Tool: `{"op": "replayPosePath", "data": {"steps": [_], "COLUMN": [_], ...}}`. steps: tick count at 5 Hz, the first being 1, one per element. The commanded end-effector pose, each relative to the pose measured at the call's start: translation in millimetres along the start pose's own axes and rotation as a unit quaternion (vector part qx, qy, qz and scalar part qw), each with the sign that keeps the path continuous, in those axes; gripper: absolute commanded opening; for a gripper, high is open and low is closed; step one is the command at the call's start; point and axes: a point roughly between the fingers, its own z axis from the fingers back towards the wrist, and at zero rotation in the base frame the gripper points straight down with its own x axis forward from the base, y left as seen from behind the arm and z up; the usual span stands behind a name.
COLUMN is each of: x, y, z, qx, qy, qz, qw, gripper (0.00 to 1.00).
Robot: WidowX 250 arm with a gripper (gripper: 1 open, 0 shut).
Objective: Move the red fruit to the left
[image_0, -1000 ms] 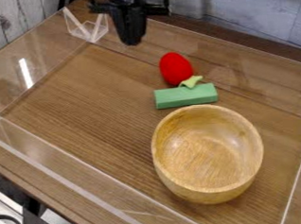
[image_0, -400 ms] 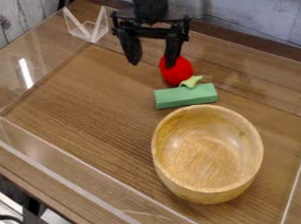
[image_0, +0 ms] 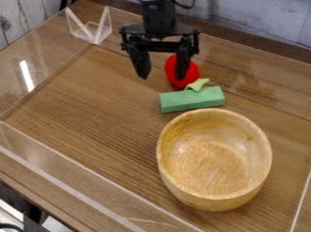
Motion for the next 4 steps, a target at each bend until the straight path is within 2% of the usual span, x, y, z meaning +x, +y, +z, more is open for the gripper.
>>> {"op": "replayPosePath", "data": {"steps": [1,2,3,4], "x": [6.8,11.8,15.9,18.5], "y": [3,3,6,9], "z": [7.3,6.0,11.1,34.6], "qx": [-0.003,-0.003,-0.005,-0.022], "qy": [-0.019,-0.017,-0.017,-0.028], "qz": [-0.002,-0.017,-0.033,-0.045], "qw": [0.9998,0.9997,0.9993,0.9984], "gripper": [1.0,0.0,0.0,0.0]}}
